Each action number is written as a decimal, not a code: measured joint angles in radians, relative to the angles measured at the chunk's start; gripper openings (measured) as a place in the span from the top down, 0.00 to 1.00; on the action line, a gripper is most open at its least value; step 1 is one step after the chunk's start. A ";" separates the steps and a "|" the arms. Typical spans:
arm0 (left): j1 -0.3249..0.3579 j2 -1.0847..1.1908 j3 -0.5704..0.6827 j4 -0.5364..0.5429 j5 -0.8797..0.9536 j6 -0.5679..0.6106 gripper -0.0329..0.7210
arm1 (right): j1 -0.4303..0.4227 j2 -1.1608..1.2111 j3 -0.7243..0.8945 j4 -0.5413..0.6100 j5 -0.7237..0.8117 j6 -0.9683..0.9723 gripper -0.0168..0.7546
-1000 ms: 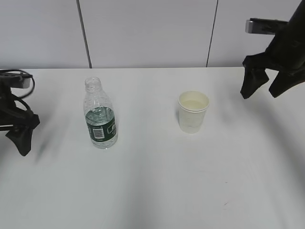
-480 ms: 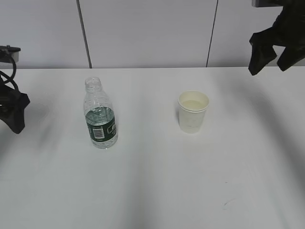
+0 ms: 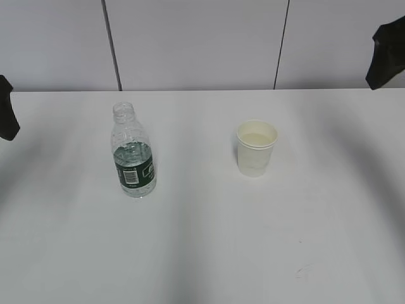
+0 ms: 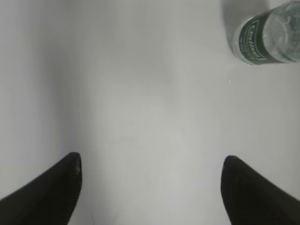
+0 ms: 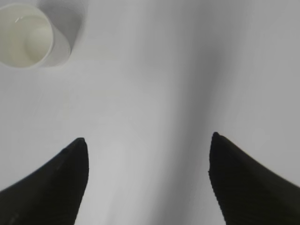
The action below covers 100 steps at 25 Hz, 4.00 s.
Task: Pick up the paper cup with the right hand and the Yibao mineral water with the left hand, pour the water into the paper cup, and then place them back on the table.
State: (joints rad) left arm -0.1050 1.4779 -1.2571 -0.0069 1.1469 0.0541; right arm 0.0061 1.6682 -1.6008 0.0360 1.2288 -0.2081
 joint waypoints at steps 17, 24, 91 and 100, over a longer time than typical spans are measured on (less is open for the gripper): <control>0.000 -0.589 0.464 -0.019 -0.006 0.000 0.22 | 0.000 -0.496 0.490 0.018 0.007 0.000 0.21; 0.000 -0.810 0.630 -0.019 0.000 -0.003 0.24 | 0.000 -0.710 0.616 0.018 0.012 0.000 0.21; 0.000 -1.480 0.730 -0.107 -0.043 -0.008 0.27 | 0.000 -1.685 1.099 -0.019 -0.087 0.086 0.22; 0.000 -1.480 0.730 -0.118 -0.043 -0.008 0.27 | 0.000 -1.685 1.099 -0.019 -0.087 0.086 0.22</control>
State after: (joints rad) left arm -0.1050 -0.0017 -0.5267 -0.1245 1.1039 0.0458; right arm 0.0061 -0.0172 -0.5018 0.0170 1.1419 -0.1224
